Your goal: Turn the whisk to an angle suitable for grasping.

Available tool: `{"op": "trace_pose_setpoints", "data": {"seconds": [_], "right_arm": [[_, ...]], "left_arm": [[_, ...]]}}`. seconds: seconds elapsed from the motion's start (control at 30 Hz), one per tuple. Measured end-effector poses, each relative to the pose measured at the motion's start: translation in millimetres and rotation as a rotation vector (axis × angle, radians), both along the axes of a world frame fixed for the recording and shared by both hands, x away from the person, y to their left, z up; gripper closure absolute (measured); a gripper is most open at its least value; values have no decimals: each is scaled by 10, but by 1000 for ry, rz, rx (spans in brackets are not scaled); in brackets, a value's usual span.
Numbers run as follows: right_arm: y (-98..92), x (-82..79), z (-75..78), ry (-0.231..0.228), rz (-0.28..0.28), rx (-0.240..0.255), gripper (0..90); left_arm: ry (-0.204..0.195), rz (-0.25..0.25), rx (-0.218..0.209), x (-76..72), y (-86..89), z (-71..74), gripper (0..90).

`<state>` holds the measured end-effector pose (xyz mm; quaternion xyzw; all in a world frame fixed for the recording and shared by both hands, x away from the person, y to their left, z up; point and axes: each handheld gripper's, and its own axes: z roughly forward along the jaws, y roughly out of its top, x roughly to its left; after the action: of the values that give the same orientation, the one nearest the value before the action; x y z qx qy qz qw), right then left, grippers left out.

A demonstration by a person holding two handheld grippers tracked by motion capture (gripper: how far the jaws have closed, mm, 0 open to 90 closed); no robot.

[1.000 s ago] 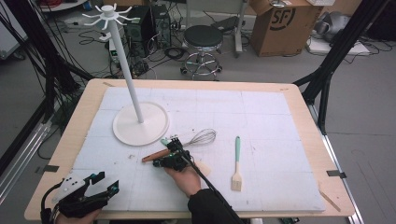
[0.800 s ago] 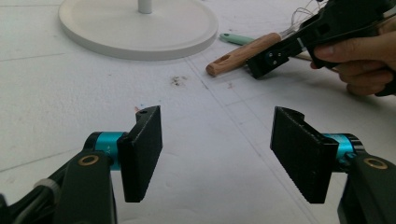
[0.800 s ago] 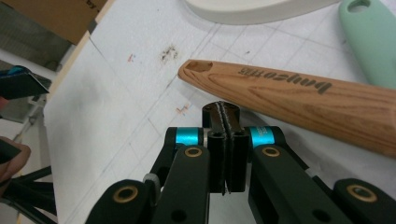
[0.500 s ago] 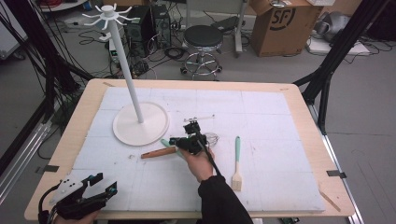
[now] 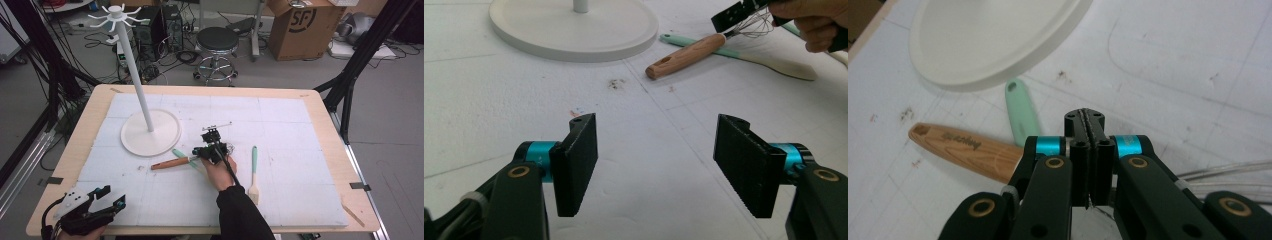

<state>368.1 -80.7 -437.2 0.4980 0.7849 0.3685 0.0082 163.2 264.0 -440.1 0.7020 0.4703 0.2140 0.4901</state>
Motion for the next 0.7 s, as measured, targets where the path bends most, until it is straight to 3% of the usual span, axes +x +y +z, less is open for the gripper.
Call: {"op": "trace_pose_setpoints", "data": {"seconds": [0.2, 0.33, 0.5, 0.7], "right_arm": [[-19, -95, -18, -11, 2, -3, 893], [-18, -205, -4, -46, 25, -46, 892], [-59, -297, 13, -61, 24, -23, 892], [-82, -412, 36, -75, 40, -35, 892]], "left_arm": [[-3, -7, -4, 10, -9, 8, 347], [-2, -12, -2, 31, -36, 4, 346], [-6, -19, -2, 41, -51, 11, 346], [-3, -27, -2, 64, -76, 8, 346]]}}
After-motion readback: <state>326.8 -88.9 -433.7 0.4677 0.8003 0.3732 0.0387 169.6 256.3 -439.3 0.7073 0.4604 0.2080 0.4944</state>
